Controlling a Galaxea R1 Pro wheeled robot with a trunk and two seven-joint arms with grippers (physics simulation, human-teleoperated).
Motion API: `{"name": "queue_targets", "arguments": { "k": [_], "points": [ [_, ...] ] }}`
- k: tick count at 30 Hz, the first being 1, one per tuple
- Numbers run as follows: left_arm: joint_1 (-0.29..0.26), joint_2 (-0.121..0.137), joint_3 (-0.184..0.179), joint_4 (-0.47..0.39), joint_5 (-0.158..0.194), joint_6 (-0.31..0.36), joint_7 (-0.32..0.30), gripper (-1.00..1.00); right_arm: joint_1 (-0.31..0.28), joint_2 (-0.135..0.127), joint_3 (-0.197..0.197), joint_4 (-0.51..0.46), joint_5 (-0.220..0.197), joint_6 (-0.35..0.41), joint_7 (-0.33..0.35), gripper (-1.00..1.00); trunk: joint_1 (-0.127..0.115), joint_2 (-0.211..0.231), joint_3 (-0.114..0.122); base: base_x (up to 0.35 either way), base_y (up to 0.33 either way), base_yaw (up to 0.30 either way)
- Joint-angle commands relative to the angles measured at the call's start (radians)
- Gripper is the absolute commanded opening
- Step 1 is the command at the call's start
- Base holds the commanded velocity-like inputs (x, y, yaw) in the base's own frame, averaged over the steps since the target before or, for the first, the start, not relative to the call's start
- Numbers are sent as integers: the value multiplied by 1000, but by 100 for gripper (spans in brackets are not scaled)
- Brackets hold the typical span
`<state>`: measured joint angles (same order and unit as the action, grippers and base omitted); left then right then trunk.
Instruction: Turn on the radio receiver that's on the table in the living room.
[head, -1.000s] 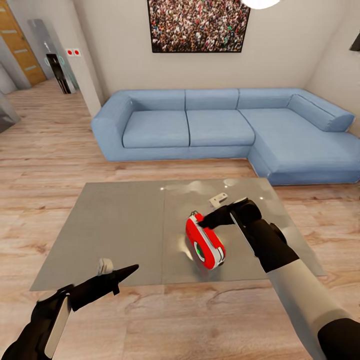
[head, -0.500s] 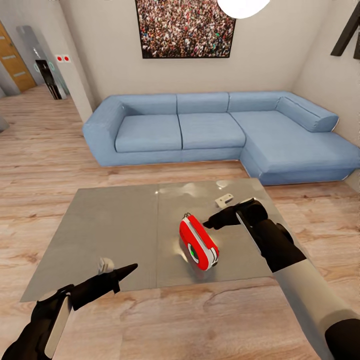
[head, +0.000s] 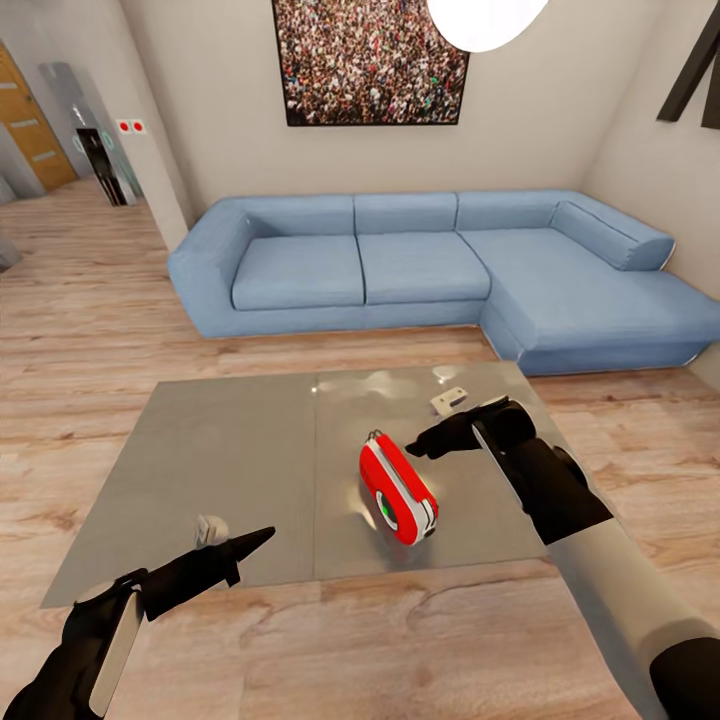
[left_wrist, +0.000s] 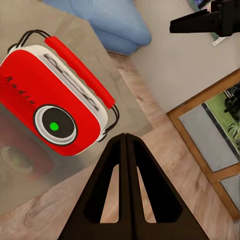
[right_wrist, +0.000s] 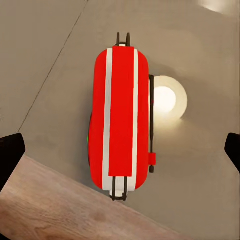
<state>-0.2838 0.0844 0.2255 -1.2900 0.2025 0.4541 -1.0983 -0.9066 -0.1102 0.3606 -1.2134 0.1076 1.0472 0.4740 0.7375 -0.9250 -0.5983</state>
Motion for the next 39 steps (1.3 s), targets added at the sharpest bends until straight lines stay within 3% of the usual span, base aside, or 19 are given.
{"name": "queue_targets", "arguments": {
  "k": [1, 30, 34, 39],
  "points": [
    [0, 0, 0, 0, 0, 0, 0, -100, 0, 0, 0, 0, 0, 0, 0, 100, 0, 0, 2, 0, 0, 58],
    [0, 0, 0, 7, 0, 0, 1, -100, 0, -6, 0, 0, 0, 0, 0, 100, 0, 0, 47, 0, 0, 70],
    [0, 0, 0, 13, 0, 0, 1, -100, 0, -17, 0, 0, 0, 0, 0, 100, 0, 0, 53, 0, 0, 69],
    [0, 4, 0, 37, -1, 0, 0, -100, 18, -58, 0, 11, -2, 0, 0, 100, 0, 0, 61, 0, 0, 61]
  ]
}}
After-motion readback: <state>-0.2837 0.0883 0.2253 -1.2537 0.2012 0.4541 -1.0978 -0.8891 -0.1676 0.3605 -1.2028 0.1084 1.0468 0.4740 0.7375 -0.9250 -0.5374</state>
